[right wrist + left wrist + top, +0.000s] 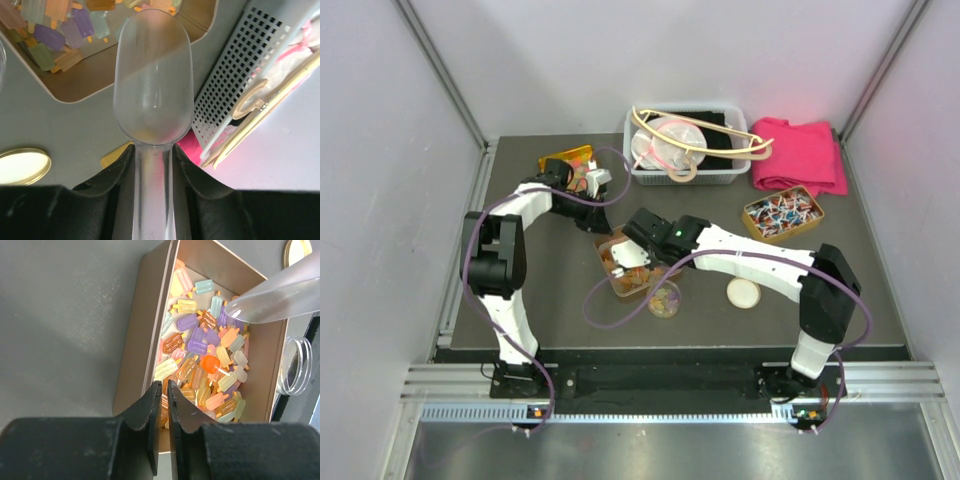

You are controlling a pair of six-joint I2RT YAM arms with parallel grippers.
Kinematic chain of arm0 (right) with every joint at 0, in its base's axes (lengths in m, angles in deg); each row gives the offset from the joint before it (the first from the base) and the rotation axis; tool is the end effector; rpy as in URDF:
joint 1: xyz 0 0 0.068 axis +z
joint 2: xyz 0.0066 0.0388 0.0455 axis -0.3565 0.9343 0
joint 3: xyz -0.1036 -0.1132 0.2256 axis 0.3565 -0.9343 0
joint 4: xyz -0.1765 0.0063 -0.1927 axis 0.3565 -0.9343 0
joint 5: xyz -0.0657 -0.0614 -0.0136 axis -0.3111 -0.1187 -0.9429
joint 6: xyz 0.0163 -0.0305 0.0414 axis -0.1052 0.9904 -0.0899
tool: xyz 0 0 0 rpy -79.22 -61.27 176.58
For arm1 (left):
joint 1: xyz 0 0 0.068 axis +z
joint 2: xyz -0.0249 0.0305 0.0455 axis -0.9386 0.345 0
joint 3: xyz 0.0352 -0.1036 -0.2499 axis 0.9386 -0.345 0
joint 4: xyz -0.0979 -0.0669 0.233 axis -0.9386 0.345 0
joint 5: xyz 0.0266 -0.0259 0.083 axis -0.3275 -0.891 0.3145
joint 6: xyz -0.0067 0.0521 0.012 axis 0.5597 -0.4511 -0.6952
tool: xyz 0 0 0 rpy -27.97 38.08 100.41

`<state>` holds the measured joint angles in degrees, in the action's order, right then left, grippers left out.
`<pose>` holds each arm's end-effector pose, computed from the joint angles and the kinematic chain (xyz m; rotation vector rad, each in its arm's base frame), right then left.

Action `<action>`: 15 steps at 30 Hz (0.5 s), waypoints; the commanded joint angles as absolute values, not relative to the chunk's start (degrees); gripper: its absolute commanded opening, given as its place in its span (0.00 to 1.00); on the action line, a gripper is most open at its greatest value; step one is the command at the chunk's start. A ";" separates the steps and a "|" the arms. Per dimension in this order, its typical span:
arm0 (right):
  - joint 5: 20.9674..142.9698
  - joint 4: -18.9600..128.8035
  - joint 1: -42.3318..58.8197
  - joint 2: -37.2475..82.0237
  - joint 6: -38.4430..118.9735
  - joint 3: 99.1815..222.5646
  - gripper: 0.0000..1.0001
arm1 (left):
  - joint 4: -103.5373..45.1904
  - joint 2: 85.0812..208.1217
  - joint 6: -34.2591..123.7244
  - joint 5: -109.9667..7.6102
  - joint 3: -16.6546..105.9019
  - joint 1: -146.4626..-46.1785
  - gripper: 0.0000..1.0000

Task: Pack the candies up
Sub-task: Scoop the fake candies from the storage box.

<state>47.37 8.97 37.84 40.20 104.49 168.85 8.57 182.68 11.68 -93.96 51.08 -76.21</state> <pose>0.2022 0.3018 0.2744 -2.1096 1.4977 -0.6115 0.3849 -0.0709 0.1869 0.8051 2.3234 -1.0980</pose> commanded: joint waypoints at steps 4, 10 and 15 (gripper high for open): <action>46.47 6.92 38.18 41.41 104.82 171.46 0.00 | 6.34 179.39 9.77 -89.06 49.89 -76.76 0.15; 46.99 6.83 38.18 41.41 104.21 170.49 0.00 | 6.24 176.14 9.86 -95.73 50.24 -76.85 0.20; 47.17 7.00 38.18 41.15 103.60 170.05 0.00 | 4.66 172.27 11.18 -92.77 51.38 -77.03 0.31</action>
